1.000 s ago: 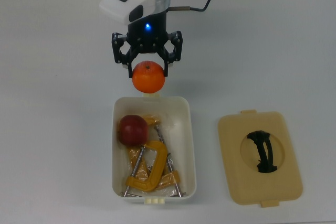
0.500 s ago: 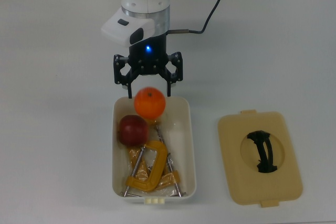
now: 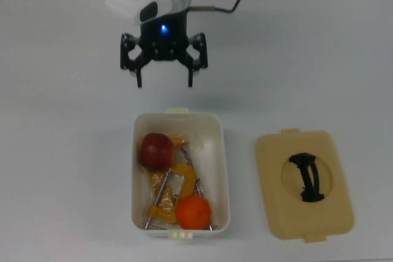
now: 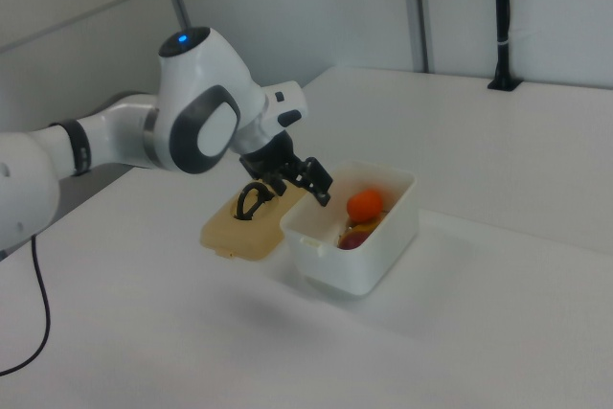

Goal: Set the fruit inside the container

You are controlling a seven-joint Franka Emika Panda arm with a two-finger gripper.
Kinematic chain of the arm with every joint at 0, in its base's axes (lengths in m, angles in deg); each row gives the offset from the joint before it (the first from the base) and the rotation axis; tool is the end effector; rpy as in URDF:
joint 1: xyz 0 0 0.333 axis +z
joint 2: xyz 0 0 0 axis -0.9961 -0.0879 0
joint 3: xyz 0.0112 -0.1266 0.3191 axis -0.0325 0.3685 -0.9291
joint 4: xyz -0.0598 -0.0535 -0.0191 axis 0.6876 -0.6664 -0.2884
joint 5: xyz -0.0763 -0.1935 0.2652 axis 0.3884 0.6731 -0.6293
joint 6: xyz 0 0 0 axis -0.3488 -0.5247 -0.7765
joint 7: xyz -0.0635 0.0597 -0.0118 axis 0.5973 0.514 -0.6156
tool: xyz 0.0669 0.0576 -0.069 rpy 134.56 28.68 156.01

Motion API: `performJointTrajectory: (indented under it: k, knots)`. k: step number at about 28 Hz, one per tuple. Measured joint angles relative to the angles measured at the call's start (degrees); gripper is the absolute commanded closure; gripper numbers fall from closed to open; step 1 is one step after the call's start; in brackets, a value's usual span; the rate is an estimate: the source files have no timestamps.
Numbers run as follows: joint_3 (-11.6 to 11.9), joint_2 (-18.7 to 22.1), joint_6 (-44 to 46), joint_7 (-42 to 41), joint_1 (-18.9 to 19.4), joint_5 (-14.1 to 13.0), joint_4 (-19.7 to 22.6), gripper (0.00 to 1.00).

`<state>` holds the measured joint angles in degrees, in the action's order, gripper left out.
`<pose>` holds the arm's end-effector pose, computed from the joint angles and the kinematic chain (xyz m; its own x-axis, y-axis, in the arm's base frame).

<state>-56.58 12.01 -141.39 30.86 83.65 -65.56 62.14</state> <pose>0.5952 0.0344 0.5668 0.9399 0.0563 0.3368 0.0424 -0.9979 0.0485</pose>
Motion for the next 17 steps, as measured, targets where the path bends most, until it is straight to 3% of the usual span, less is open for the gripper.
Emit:
performJointTrajectory:
  k: [7,17]
  knots:
    - [-0.1,6.08,22.35,0.0,0.16,-0.01,0.84,0.0]
    - [0.53,11.4,33.51,0.7,-0.01,-0.71,0.87,0.0]
